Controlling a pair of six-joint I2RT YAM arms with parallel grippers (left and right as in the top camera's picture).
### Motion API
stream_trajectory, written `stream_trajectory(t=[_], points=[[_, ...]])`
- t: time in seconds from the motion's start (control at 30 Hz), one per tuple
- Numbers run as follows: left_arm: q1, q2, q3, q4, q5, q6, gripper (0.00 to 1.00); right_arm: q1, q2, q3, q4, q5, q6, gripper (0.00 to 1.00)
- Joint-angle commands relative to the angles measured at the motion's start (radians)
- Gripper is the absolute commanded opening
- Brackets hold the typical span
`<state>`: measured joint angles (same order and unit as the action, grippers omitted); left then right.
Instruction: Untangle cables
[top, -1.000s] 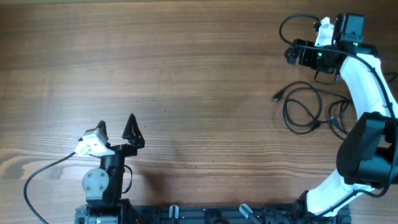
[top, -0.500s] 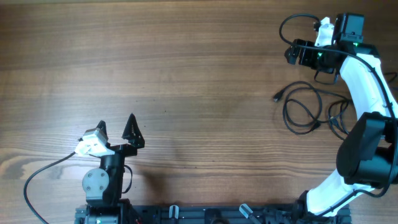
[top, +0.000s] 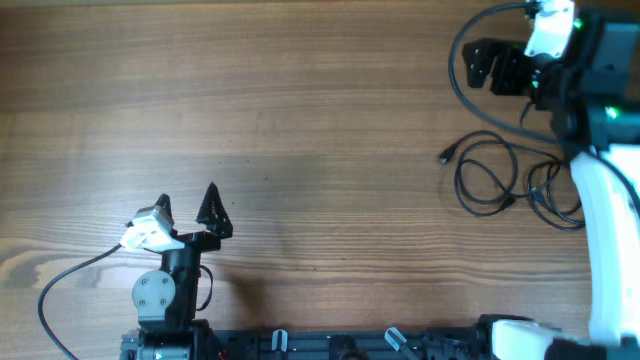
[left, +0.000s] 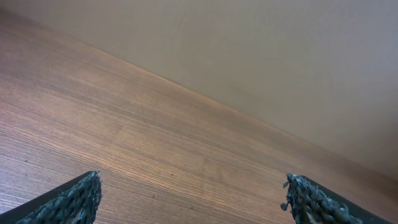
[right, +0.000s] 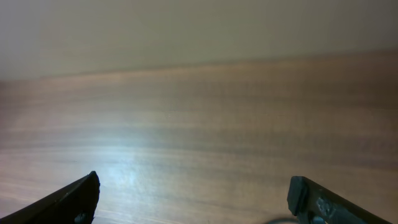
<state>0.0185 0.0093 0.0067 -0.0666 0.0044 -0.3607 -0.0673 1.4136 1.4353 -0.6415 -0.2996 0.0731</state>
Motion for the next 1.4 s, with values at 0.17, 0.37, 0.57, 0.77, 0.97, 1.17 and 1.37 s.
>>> stream_trajectory(t=[0.17,0.37,0.57,0.77,0.97,1.17,1.37], points=[[-0.006,-0.003,-0.001,-0.006,-0.013,0.016,1.00,0.005,-0.271,0.011,-0.003,-0.013,-0.018,0.99],[-0.006,-0.003,-0.001,-0.006,-0.014,0.016,1.00,0.005,-0.435,0.009,-0.004,-0.013,-0.018,1.00],[-0.006,-0.003,-0.001,-0.006,-0.013,0.016,1.00,0.006,-0.581,-0.199,-0.003,-0.013,-0.018,1.00],[-0.006,-0.003,-0.001,-0.006,-0.013,0.016,1.00,0.051,-0.626,-0.618,-0.003,-0.013,-0.018,1.00],[-0.006,-0.003,-0.001,-0.006,-0.013,0.016,1.00,0.077,-0.734,-0.893,-0.004,-0.013,-0.017,1.00],[-0.006,-0.003,-0.001,-0.006,-0.013,0.016,1.00,0.118,-0.938,-1.108,0.441,0.100,-0.029,1.00],[-0.006,-0.003,-0.001,-0.006,-0.013,0.016,1.00,0.134,-1.262,-1.339,0.985,0.197,-0.029,1.00]])
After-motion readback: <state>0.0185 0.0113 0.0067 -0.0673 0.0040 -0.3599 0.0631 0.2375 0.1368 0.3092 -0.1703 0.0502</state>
